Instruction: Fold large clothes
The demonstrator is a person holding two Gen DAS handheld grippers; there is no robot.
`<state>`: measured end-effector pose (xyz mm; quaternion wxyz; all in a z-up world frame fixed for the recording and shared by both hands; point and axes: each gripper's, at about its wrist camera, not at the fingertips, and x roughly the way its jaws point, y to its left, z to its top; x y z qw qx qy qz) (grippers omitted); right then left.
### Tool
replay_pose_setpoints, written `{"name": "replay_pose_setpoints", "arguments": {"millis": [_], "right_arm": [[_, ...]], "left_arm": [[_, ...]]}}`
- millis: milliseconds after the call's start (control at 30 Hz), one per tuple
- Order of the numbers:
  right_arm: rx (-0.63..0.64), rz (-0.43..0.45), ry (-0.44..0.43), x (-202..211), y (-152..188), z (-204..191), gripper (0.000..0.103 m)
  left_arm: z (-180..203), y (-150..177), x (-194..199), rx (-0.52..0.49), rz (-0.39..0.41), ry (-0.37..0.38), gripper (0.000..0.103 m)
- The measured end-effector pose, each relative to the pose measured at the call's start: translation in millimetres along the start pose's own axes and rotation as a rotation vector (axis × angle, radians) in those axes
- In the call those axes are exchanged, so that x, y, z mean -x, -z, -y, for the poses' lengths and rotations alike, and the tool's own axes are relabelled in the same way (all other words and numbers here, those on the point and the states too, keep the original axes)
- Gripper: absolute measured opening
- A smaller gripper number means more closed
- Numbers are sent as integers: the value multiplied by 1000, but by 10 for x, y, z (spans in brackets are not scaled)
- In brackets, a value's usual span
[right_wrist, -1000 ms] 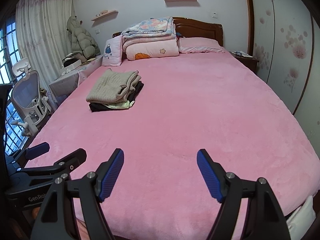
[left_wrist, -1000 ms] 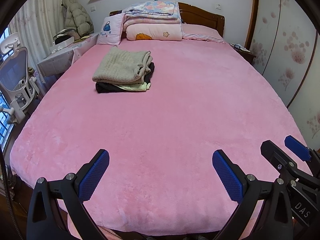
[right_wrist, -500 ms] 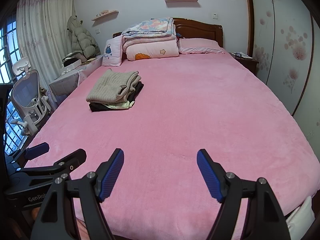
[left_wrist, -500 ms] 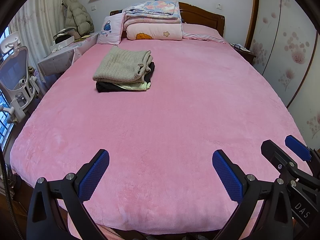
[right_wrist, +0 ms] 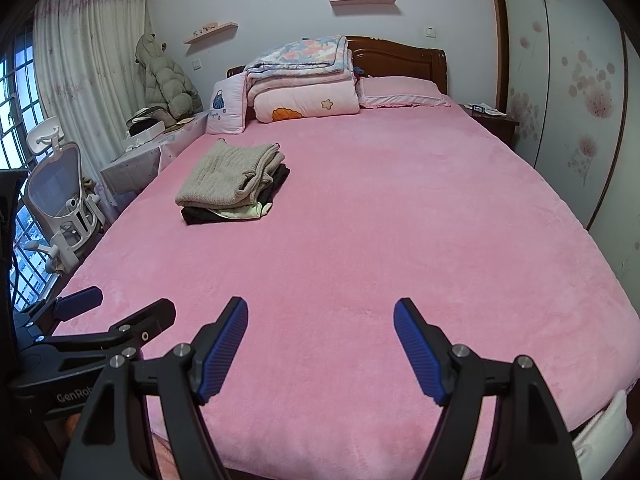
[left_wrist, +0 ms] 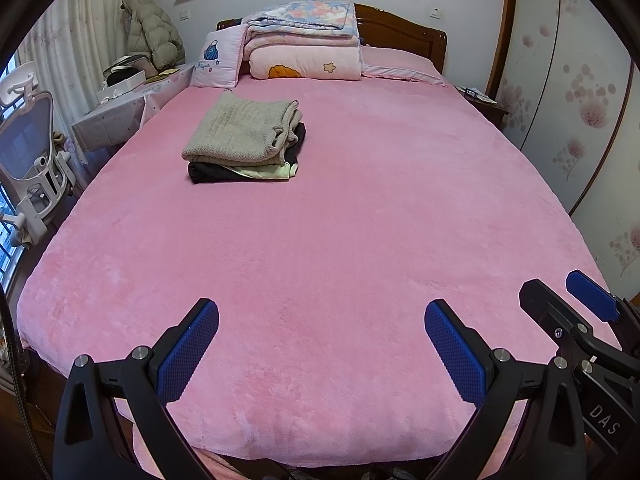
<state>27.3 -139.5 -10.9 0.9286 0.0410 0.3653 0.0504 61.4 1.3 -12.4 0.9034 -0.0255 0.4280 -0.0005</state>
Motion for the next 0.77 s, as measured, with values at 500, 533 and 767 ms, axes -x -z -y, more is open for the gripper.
{"name": "replay_pose_setpoints", "arguments": {"millis": [500,533,767], "right_arm": [[-3,-6,-2,16,-10,3,76],[-3,-6,-2,16,-9,3,76],[-4,-6,-3,14,-3,2,76]], "left_arm": [[45,10,-18,-1,-8,-5,102],[47,10,-20,-1,-10,-4,102],[10,23,-14,-3,-20,0,102]]}}
